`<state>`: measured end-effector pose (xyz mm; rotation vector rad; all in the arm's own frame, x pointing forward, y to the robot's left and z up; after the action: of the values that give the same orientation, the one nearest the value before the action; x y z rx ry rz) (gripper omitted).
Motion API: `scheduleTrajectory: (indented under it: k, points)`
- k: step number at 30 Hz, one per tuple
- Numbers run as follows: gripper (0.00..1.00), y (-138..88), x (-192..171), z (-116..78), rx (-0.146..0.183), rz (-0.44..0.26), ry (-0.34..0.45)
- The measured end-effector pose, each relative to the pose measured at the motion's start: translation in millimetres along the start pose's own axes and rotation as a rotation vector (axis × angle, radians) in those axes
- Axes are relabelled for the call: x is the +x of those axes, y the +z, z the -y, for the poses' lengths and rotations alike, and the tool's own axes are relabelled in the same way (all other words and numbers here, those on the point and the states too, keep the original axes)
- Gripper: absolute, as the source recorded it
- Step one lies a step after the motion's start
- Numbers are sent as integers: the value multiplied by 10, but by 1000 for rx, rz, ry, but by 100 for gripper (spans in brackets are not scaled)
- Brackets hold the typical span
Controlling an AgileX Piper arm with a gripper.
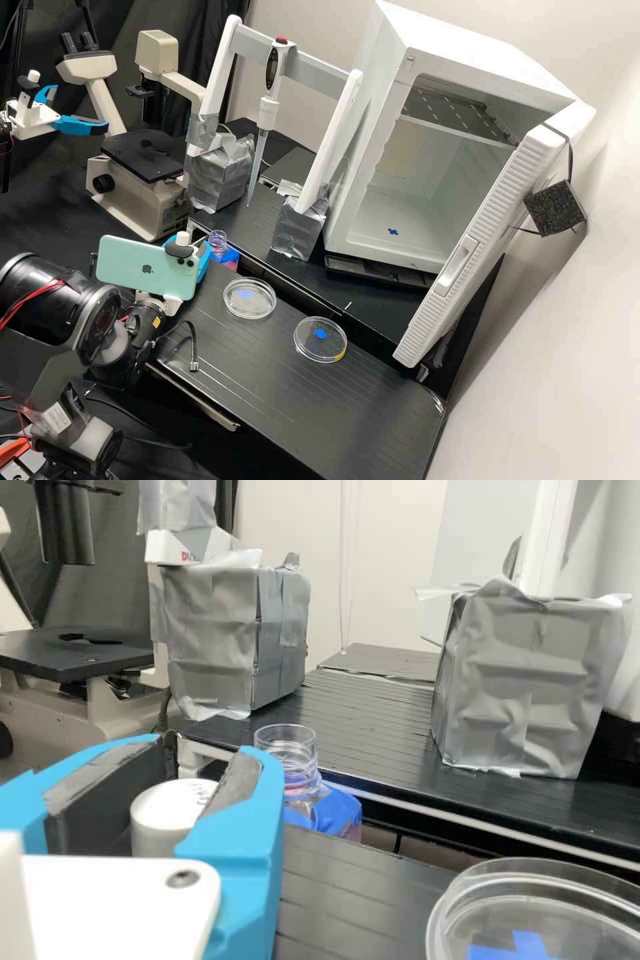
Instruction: Open the bottle
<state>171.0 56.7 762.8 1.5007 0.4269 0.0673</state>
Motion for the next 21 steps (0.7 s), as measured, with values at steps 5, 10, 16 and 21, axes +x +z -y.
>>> scheduleTrajectory:
  k: [5,10,16,21]
  points:
    - [100,25,-2,-24,-1,14,14]
    - [100,31,-4,-34,-10,17,19]
    - [100,6,-31,-99,-21,4,50]
    - [100,-95,-94,-199,-40,-73,86]
